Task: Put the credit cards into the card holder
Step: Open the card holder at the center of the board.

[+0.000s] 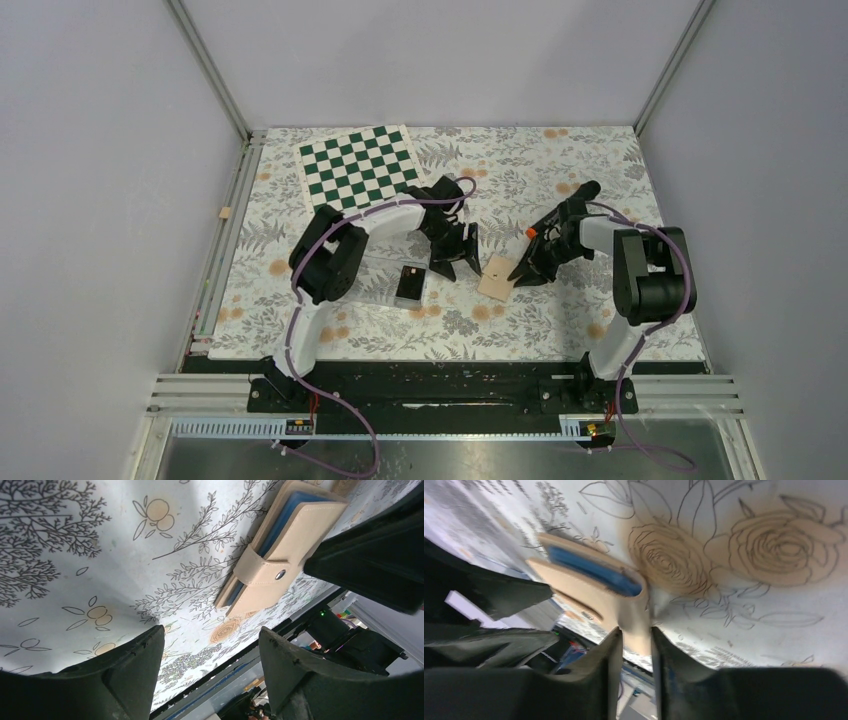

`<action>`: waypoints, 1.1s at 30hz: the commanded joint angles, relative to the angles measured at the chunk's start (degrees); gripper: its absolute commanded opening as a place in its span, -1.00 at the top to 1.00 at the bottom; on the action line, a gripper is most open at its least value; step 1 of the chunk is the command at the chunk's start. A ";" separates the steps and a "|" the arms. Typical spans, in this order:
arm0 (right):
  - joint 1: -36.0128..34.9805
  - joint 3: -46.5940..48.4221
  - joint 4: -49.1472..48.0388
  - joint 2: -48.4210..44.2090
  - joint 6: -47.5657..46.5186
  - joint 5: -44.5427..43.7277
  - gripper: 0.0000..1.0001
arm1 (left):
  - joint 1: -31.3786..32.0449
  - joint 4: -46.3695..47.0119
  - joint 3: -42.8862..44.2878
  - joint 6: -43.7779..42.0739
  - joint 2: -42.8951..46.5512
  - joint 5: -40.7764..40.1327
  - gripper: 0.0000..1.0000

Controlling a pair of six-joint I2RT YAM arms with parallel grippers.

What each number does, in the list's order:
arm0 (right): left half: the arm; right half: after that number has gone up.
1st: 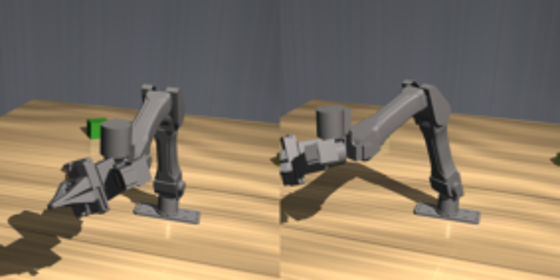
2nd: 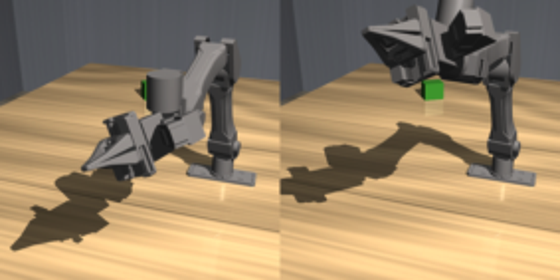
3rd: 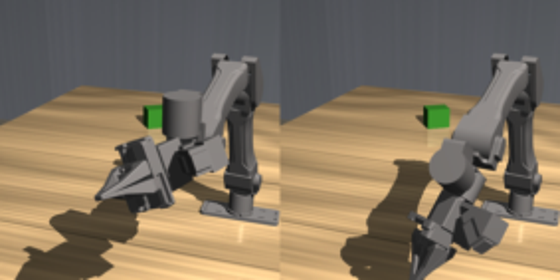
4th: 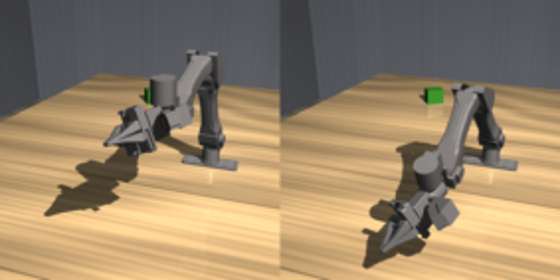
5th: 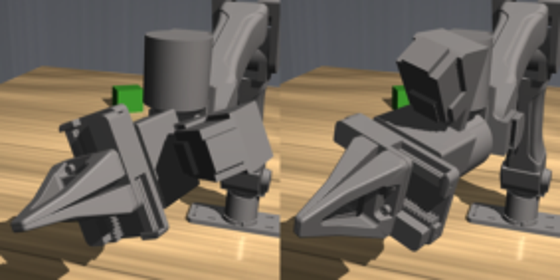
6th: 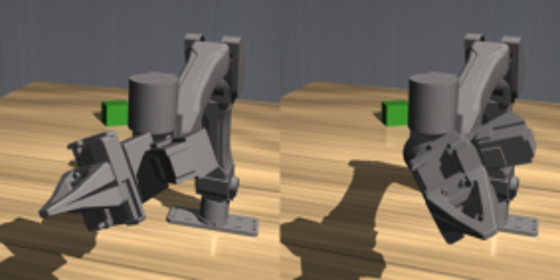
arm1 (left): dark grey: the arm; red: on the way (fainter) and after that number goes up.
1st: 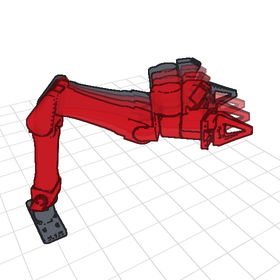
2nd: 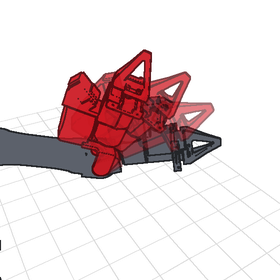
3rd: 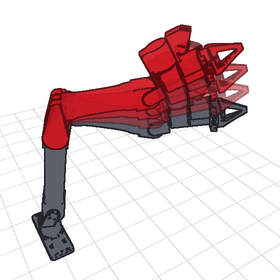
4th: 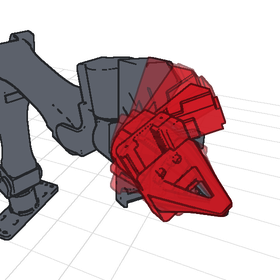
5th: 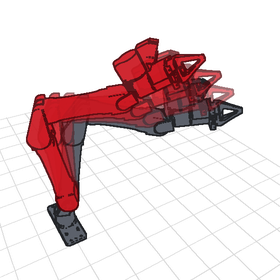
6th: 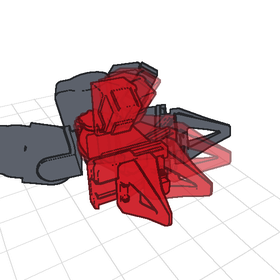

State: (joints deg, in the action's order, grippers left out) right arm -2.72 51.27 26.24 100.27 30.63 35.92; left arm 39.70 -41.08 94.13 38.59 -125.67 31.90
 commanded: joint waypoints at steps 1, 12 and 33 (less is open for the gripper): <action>-1.73 3.12 3.60 2.74 -2.17 -3.50 0.47 | 0.37 2.88 -0.10 -0.46 5.08 -0.81 -0.37; -2.70 3.49 7.72 -2.80 -7.76 -2.93 1.00 | 0.44 8.26 -4.01 0.54 7.53 1.50 -0.37; -2.68 -3.36 1.82 -2.19 -2.61 0.30 -0.21 | 3.16 14.52 -5.85 5.54 -0.57 7.94 -0.25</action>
State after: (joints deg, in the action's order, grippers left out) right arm -4.99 49.32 34.24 95.64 23.00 32.60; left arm 42.26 -30.24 88.36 42.13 -123.66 36.75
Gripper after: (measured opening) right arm 0.599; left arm 0.638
